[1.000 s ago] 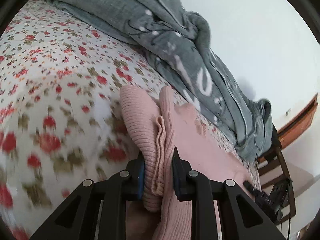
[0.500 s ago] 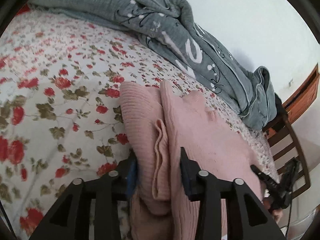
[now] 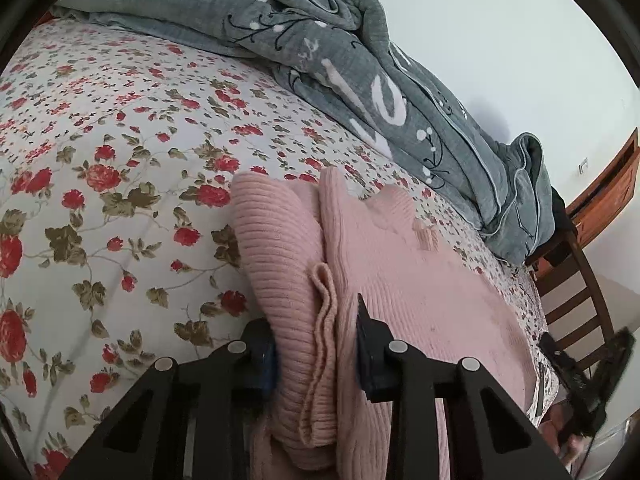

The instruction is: Fold small clothes

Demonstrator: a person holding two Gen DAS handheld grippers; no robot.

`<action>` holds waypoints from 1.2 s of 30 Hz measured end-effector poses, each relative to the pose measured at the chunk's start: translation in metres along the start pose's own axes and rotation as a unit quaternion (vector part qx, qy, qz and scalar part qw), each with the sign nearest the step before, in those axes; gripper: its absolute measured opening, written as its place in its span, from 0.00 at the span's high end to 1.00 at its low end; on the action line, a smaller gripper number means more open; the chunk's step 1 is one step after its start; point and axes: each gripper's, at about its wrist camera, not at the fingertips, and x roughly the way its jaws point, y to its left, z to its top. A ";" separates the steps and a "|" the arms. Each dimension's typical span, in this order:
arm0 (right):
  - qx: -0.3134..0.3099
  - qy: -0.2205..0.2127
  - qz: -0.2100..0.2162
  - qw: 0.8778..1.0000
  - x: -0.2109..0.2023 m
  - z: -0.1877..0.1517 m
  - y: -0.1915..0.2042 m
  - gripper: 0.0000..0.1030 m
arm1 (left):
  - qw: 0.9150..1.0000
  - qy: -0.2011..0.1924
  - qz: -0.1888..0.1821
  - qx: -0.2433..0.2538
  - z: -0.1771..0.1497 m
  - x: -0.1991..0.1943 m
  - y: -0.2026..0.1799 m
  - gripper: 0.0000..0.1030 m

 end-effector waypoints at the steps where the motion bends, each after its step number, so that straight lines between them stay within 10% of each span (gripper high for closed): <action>1: 0.001 -0.009 0.005 1.000 -0.008 0.001 0.006 0.61 | 1.000 0.001 0.000 -0.001 0.000 0.001 0.000 0.69; 10: -0.116 0.017 0.059 0.991 -0.008 -0.036 0.120 0.60 | 1.000 0.012 -0.011 0.009 0.002 0.004 0.000 0.64; 16: -0.135 0.051 0.011 0.989 0.040 -0.061 0.156 0.60 | 1.000 0.019 -0.019 0.005 0.004 0.004 0.003 0.62; 36: -0.143 0.080 -0.009 0.986 0.000 -0.101 0.146 0.61 | 1.000 0.012 -0.015 0.023 -0.003 0.003 -0.004 0.52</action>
